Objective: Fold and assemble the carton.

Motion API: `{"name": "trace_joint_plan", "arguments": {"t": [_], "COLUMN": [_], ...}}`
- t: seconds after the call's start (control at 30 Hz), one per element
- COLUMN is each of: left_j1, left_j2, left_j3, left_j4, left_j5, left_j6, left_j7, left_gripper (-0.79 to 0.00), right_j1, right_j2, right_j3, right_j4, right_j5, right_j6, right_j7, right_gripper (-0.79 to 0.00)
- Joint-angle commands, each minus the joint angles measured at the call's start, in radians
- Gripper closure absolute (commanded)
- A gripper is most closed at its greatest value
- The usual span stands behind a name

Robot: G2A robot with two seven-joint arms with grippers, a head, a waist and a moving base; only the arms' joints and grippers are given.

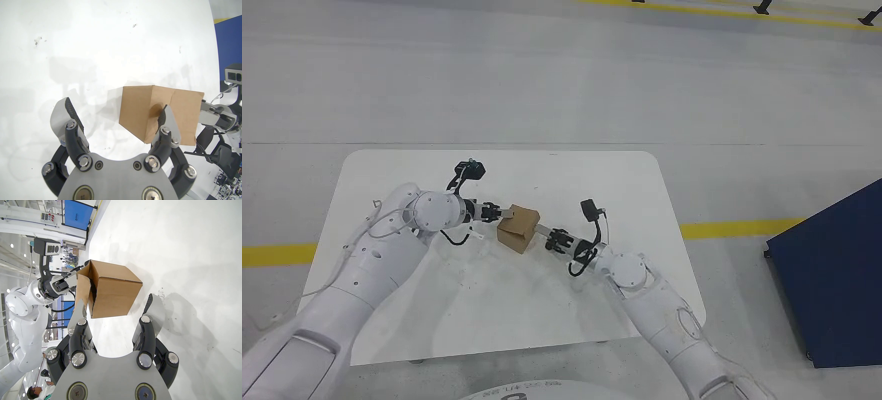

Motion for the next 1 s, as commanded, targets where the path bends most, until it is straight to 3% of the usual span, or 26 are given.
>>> {"name": "trace_joint_plan", "arguments": {"t": [0.0,0.97], "left_j1": [0.002,-0.002], "left_j2": [0.000,-0.004], "left_j3": [0.000,0.001], "left_j4": [0.000,0.010], "left_j5": [0.000,0.005], "left_j6": [0.001,-0.014], "left_j7": [0.002,-0.005], "left_gripper": [-0.760,-0.757], "right_j1": [0.004,0.036], "right_j2": [0.000,-0.007], "right_j3": [-0.004,-0.041], "right_j4": [0.001,0.030], "right_j5": [-0.003,-0.021], "right_j6": [0.002,0.033], "right_j7": [0.003,0.001], "right_gripper": [-0.551,-0.585]}}
